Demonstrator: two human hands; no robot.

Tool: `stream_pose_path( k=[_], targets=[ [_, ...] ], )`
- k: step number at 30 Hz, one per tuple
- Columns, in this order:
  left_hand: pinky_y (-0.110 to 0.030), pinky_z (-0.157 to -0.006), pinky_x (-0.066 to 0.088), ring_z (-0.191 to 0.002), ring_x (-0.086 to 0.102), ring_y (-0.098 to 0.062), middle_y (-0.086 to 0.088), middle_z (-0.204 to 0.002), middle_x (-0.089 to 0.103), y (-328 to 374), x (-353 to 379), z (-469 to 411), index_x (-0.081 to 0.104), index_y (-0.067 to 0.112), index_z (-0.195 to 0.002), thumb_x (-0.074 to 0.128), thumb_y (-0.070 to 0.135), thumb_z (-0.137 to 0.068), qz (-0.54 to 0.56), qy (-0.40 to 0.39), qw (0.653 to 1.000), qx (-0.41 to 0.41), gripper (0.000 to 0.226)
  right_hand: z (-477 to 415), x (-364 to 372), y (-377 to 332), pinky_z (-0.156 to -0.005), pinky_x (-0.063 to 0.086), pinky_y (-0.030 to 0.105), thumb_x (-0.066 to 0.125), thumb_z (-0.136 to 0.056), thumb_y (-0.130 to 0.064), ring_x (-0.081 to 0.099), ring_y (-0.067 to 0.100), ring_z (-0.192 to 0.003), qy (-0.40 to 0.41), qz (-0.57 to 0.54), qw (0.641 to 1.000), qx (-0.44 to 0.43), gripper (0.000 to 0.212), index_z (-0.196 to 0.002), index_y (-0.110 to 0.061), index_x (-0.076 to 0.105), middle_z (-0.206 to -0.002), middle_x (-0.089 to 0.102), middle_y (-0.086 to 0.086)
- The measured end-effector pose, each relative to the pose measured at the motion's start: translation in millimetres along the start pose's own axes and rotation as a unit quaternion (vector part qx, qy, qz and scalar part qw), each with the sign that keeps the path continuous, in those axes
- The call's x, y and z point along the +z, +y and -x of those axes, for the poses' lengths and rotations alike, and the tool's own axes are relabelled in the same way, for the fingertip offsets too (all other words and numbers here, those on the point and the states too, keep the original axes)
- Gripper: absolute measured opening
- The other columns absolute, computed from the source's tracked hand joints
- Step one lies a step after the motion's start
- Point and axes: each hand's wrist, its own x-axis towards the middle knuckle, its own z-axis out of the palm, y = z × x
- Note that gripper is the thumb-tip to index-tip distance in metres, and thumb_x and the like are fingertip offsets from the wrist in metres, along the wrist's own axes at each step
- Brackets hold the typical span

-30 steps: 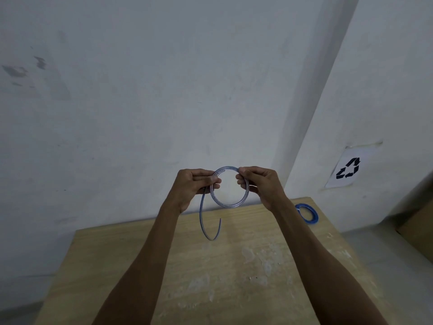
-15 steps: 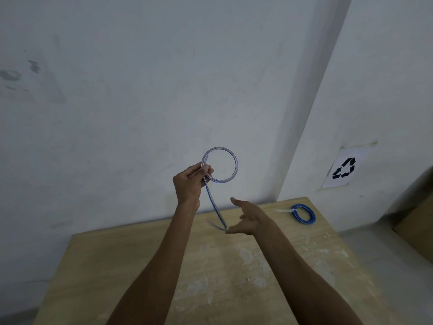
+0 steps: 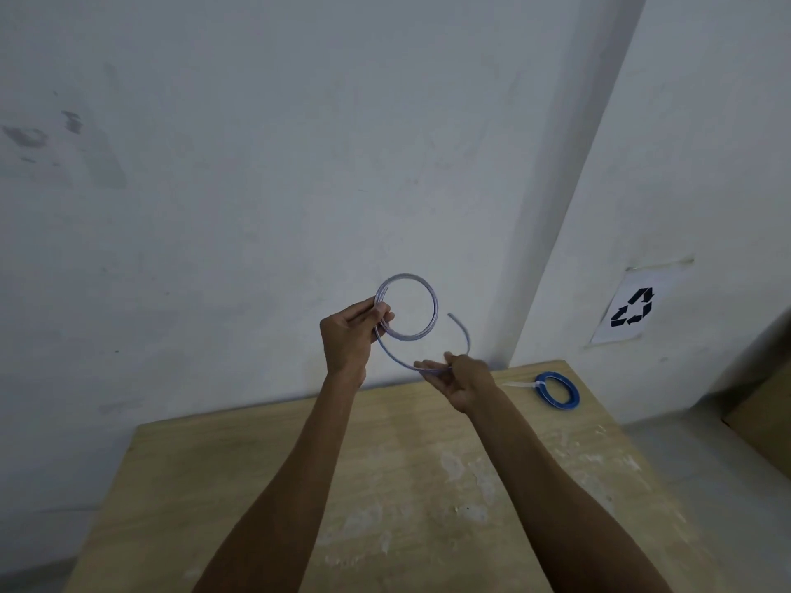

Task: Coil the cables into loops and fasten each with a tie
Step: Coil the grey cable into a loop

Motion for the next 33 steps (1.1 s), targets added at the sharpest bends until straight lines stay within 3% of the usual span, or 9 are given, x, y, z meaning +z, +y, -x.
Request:
stream_pose_path(
  k=[1,3,5,8,14,17,20,26,33],
  targets=[
    [-0.032,-0.075,0.064,-0.074,0.077,-0.021,-0.012,-0.082,0.079,1,-3,-1,0.075,-0.004,-0.109,0.076,-0.001,-0.088,-0.017,-0.006,1.0,-0.001,0.021,1,-1,-5,-0.085,0.056,0.049,0.032,-0.108,0.002,0.068,0.046,-0.094,0.003,0.018,0.999,-0.029,0.021,-0.125,0.003,0.045,-0.123,0.056,0.036],
    [-0.03,-0.07,0.063,-0.072,0.077,-0.02,-0.01,-0.081,0.079,2,-11,-3,0.076,-0.001,-0.107,0.076,0.0,-0.088,-0.048,-0.023,0.999,-0.007,0.018,-1,-4,-16,-0.077,0.063,0.045,0.033,-0.109,-0.003,0.069,0.039,-0.081,-0.004,0.066,0.994,-0.086,0.015,-0.117,0.0,0.046,-0.124,0.058,0.037],
    [-0.028,-0.068,0.062,-0.071,0.077,-0.02,-0.01,-0.081,0.079,6,-17,-4,0.076,0.002,-0.105,0.075,0.0,-0.089,-0.073,-0.049,0.996,-0.02,0.016,-2,-6,-26,-0.068,0.065,0.036,0.039,-0.109,-0.007,0.073,0.035,-0.08,-0.022,0.103,0.985,-0.135,0.011,-0.111,0.001,0.047,-0.125,0.061,0.037],
    [-0.026,-0.066,0.061,-0.071,0.077,-0.019,-0.011,-0.083,0.078,10,-22,-2,0.076,0.002,-0.105,0.073,0.001,-0.091,-0.113,-0.097,0.988,-0.035,0.015,0,-7,-35,-0.072,0.063,0.034,0.048,-0.107,-0.008,0.075,0.034,-0.08,-0.02,0.137,0.971,-0.194,0.027,-0.132,-0.001,0.04,-0.116,0.066,0.033],
    [-0.026,-0.067,0.061,-0.071,0.075,-0.019,-0.012,-0.086,0.078,14,-24,-2,0.078,0.007,-0.102,0.072,0.004,-0.093,-0.165,-0.151,0.974,-0.031,0.012,11,-3,-32,-0.079,0.064,0.036,0.056,-0.103,-0.005,0.077,0.032,-0.078,-0.074,0.208,0.935,-0.277,0.028,-0.13,-0.003,0.059,-0.109,0.072,0.03],
    [-0.026,-0.067,0.06,-0.071,0.075,-0.018,-0.012,-0.087,0.078,15,-27,-3,0.077,0.003,-0.108,0.071,0.005,-0.094,-0.139,-0.134,0.981,-0.035,0.016,16,-4,-33,-0.08,0.064,0.033,0.058,-0.102,-0.006,0.078,0.028,-0.081,-0.097,0.197,0.934,-0.281,0.03,-0.132,-0.009,0.057,-0.106,0.076,0.022],
    [-0.027,-0.068,0.061,-0.073,0.075,-0.019,-0.013,-0.088,0.078,17,-31,-5,0.076,0.003,-0.109,0.07,0.005,-0.094,-0.103,-0.11,0.988,-0.037,0.016,17,-9,-34,-0.078,0.064,0.032,0.058,-0.103,-0.011,0.078,0.029,-0.083,-0.101,0.173,0.942,-0.27,0.031,-0.133,-0.004,0.054,-0.114,0.074,0.022],
    [-0.03,-0.071,0.062,-0.073,0.074,-0.021,-0.017,-0.089,0.078,17,-29,-5,0.078,0.007,-0.104,0.072,0.005,-0.093,-0.186,-0.178,0.966,-0.011,0.013,22,-5,-31,-0.079,0.064,0.035,0.06,-0.101,-0.012,0.078,0.035,-0.089,-0.142,0.19,0.933,-0.272,0.035,-0.136,-0.009,0.06,-0.112,0.076,0.017],
    [-0.033,-0.07,0.062,-0.07,0.074,-0.023,-0.017,-0.087,0.078,22,-31,-11,0.079,0.006,-0.104,0.075,0.007,-0.091,-0.239,-0.167,0.956,0.034,0.013,28,-5,-36,-0.08,0.063,0.036,0.058,-0.103,-0.014,0.077,0.037,-0.091,-0.182,0.242,0.908,-0.288,0.037,-0.139,-0.016,0.058,-0.111,0.077,0.015]
  ],
)
